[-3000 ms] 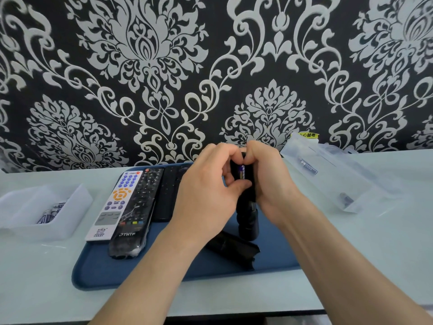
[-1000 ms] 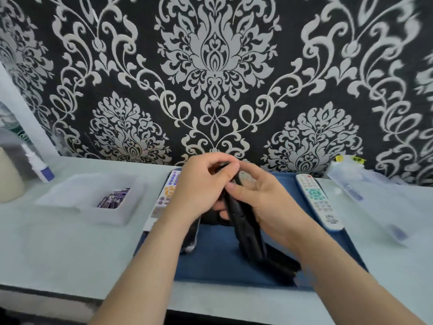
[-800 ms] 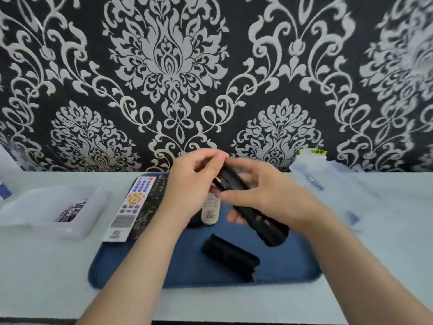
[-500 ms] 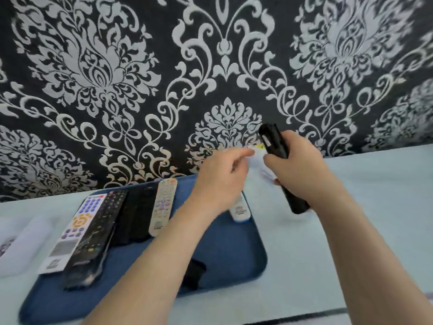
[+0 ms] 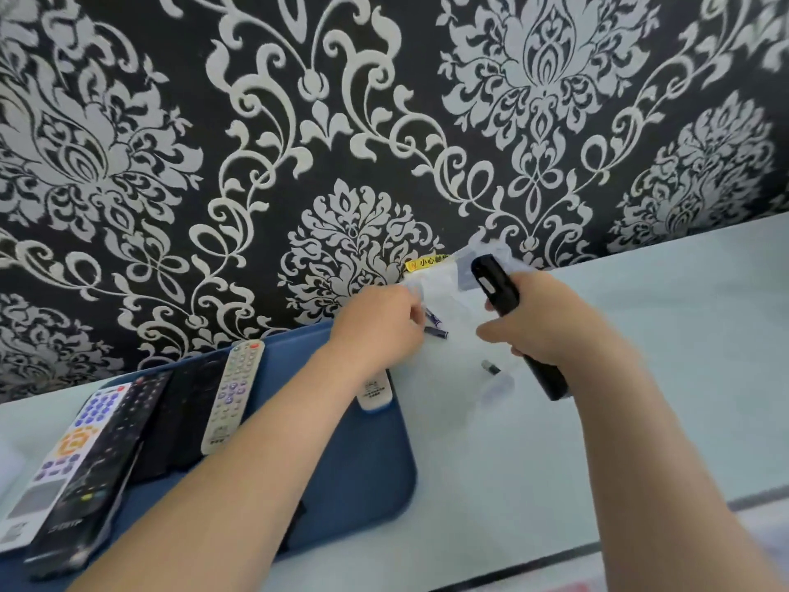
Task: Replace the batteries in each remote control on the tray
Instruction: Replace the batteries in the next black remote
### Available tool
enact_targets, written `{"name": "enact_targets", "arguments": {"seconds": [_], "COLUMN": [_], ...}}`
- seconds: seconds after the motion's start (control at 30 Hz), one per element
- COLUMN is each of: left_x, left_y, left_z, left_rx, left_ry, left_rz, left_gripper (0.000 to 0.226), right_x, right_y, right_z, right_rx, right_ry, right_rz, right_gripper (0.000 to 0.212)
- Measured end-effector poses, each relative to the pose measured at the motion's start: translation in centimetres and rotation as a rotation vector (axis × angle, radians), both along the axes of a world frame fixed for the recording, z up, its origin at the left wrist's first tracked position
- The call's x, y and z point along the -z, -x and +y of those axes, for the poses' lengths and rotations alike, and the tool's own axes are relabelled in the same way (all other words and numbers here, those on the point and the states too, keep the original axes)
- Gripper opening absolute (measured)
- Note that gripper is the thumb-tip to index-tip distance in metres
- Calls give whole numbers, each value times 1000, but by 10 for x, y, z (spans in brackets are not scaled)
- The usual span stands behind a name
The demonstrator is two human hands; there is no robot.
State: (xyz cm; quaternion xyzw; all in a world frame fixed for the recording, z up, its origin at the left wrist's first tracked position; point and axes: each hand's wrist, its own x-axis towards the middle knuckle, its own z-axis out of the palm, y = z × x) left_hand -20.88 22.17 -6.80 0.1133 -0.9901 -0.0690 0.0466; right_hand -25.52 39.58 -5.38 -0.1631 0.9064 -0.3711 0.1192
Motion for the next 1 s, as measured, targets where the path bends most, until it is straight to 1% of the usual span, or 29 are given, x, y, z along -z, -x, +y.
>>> {"name": "enact_targets", "arguments": {"seconds": [0.07, 0.2, 0.23, 0.27, 0.37, 0.5, 0.6, 0.67, 0.7, 0.73, 0.77, 0.8, 0.87, 0.9, 0.93, 1.0], "left_x": [-2, -1, -1, -2, 2, 6, 8, 5, 1, -2, -8, -14, -24, -27, -29, -32], "left_y": [17, 47, 51, 53, 59, 59, 57, 51, 48, 42, 34, 23, 0, -11, -21, -37], "left_z": [5, 11, 10, 9, 5, 3, 2, -1, -1, -2, 0, 2, 7, 7, 8, 8], "left_rx": [57, 145, 152, 159, 174, 144, 127, 98, 70, 31, -9, -31, -23, -15, -10, 0], "left_ry": [108, 230, 257, 275, 280, 213, 166, 90, 7, -124, -313, -542, -989, -1157, -1283, -1401], "left_rz": [-100, -404, -436, -424, -300, -237, -194, -144, -107, -56, 2, 60, 158, 195, 222, 253], "left_gripper": [36, 46, 47, 44, 22, 8, 14, 16, 21, 27, 30, 32, 35, 37, 37, 35], "right_x": [3, 6, 6, 6, 7, 8, 9, 9, 10, 9, 8, 6, 2, -1, -4, -9], "right_y": [2, 8, 8, 8, 9, 10, 9, 8, 8, 8, 7, 7, 4, 1, -2, -10], "right_z": [1, 5, 5, 5, 6, 5, 4, 4, 4, 4, 4, 3, 0, -4, -7, -15], "right_rx": [-31, -55, -62, -70, -93, -87, -69, -67, -64, -57, -49, -40, -29, -39, -57, -116], "right_ry": [-3, 85, 106, 127, 163, 218, 245, 242, 240, 248, 269, 309, 432, 500, 559, 647], "right_rz": [-15, -94, -120, -151, -198, -234, -226, -197, -177, -158, -139, -127, -150, -178, -211, -272], "right_gripper": [23, 19, 18, 19, 18, 17, 17, 15, 12, 9, 6, 6, 11, 13, 16, 17]}}
